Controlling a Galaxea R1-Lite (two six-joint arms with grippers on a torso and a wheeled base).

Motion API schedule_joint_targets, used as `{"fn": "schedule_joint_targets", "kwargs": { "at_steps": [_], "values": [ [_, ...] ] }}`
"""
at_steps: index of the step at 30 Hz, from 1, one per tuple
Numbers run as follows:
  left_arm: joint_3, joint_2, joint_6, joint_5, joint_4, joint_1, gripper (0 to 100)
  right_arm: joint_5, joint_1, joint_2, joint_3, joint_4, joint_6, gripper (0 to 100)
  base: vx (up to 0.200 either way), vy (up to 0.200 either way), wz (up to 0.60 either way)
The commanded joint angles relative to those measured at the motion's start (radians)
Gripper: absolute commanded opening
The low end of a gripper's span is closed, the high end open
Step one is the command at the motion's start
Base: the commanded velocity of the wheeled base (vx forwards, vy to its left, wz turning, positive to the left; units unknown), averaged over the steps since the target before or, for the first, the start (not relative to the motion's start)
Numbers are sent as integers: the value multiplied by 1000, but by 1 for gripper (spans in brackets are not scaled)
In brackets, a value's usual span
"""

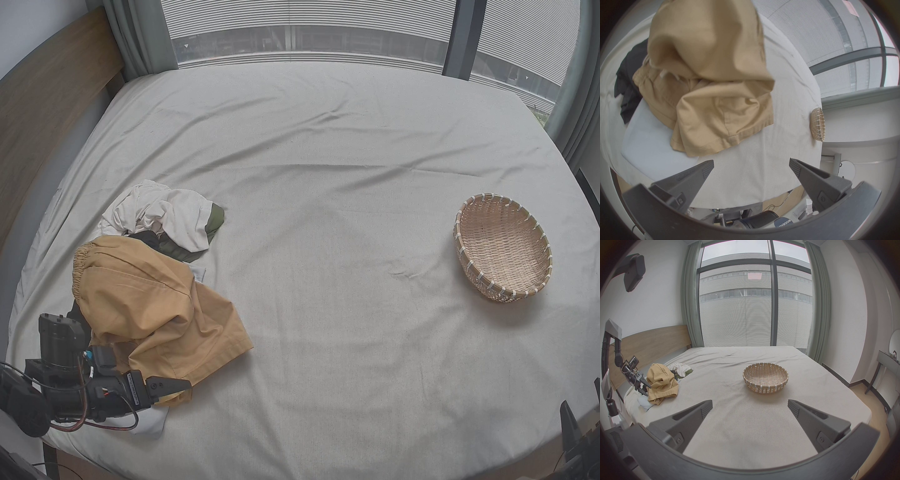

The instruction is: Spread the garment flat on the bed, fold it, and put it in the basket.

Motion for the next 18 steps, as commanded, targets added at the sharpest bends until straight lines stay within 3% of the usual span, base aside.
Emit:
{"fn": "schedule_joint_targets", "kwargs": {
  "at_steps": [1, 11, 18],
  "values": [
    [3, 71, -19, -2, -1, -9, 100, 0, 0, -16, 18, 1, 0, 100, 0, 0, 0],
    [6, 200, -19, 0, -83, -9, 100, 0, 0, -16, 18, -1, 0, 100, 0, 0, 0],
    [57, 373, -17, 20, -322, -19, 100, 0, 0, -16, 18, -1, 0, 100, 0, 0, 0]
  ]
}}
